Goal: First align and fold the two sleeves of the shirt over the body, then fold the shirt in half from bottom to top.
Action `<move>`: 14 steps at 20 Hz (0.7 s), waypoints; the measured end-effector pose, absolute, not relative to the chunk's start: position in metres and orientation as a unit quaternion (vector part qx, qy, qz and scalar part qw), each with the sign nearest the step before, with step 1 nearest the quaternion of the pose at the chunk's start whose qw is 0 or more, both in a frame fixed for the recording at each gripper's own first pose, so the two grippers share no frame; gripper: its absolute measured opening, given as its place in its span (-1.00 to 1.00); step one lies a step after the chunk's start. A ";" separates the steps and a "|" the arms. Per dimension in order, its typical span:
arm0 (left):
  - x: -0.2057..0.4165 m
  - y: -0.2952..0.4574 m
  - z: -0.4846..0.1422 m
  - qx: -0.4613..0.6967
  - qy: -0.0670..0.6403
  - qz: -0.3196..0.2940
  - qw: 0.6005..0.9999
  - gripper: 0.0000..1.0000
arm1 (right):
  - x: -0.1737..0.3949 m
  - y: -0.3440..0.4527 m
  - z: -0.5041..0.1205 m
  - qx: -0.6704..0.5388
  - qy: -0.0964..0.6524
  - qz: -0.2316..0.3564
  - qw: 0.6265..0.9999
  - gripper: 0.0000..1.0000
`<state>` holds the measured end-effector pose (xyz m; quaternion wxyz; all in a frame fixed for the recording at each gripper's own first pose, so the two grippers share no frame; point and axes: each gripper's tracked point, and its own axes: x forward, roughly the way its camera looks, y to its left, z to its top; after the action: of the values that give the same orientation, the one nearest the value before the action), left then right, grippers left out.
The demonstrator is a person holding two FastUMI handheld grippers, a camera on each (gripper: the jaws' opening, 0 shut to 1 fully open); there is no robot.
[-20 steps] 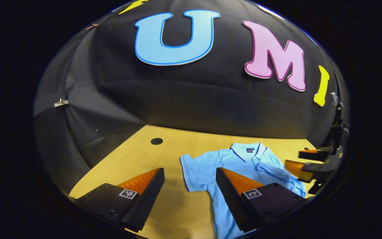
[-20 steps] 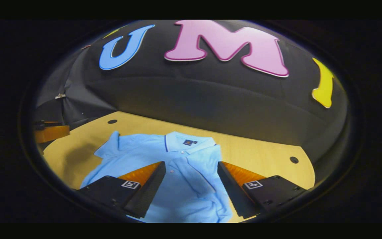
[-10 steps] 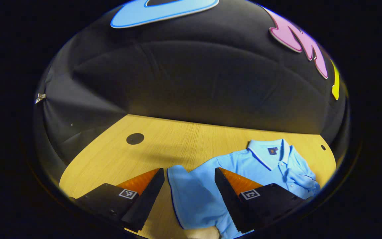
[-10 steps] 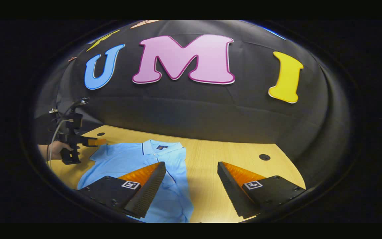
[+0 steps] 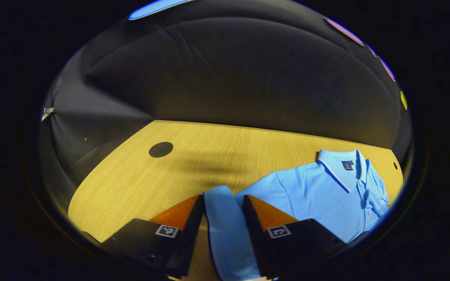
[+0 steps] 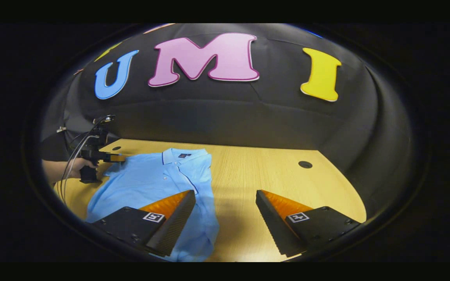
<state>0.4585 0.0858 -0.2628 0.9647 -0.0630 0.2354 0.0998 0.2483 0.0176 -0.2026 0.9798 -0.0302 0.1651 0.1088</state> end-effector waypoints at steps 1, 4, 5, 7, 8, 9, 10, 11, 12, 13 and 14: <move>0.461 0.083 -0.261 -0.056 0.235 0.101 0.965 -0.06 | 0.248 0.016 -0.205 -0.027 0.167 0.107 0.980 0.95; 0.468 0.069 -0.259 -0.018 0.230 0.118 0.966 -0.83 | 0.247 0.014 -0.209 -0.029 0.169 0.105 0.980 0.95; 0.468 0.069 -0.256 -0.004 0.229 0.124 0.966 -0.85 | 0.248 0.013 -0.211 -0.033 0.170 0.105 0.979 0.95; 0.469 0.064 -0.238 0.008 0.214 0.123 0.969 -0.87 | 0.245 0.012 -0.213 -0.037 0.171 0.107 0.979 0.95; 0.468 0.056 -0.227 0.014 0.205 0.119 0.971 -0.88 | 0.242 0.012 -0.214 -0.037 0.172 0.106 0.979 0.95; 0.468 0.048 -0.215 0.022 0.197 0.112 0.974 -0.96 | 0.241 0.011 -0.216 -0.036 0.175 0.105 0.978 0.95; 0.469 0.036 -0.207 0.030 0.196 0.102 0.975 -0.88 | 0.239 0.010 -0.217 -0.033 0.177 0.104 0.978 0.95; 0.466 0.020 -0.198 0.035 0.195 0.090 0.976 -0.78 | 0.237 0.009 -0.220 -0.029 0.179 0.101 0.978 0.95; 0.465 -0.001 -0.189 0.031 0.190 0.076 0.978 -0.88 | 0.235 0.009 -0.221 -0.025 0.181 0.099 0.978 0.95; 0.464 -0.030 -0.181 0.019 0.181 0.053 0.982 -0.88 | 0.232 0.010 -0.222 -0.020 0.184 0.097 0.978 0.95; 0.463 -0.054 -0.172 0.009 0.173 0.033 0.984 -0.88 | 0.229 0.010 -0.223 -0.015 0.187 0.096 0.978 0.95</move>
<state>0.4628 -0.0541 -0.1724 0.9843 0.0090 0.1734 0.0330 0.2288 0.0102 -0.2228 0.9777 -0.0151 0.1866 0.0956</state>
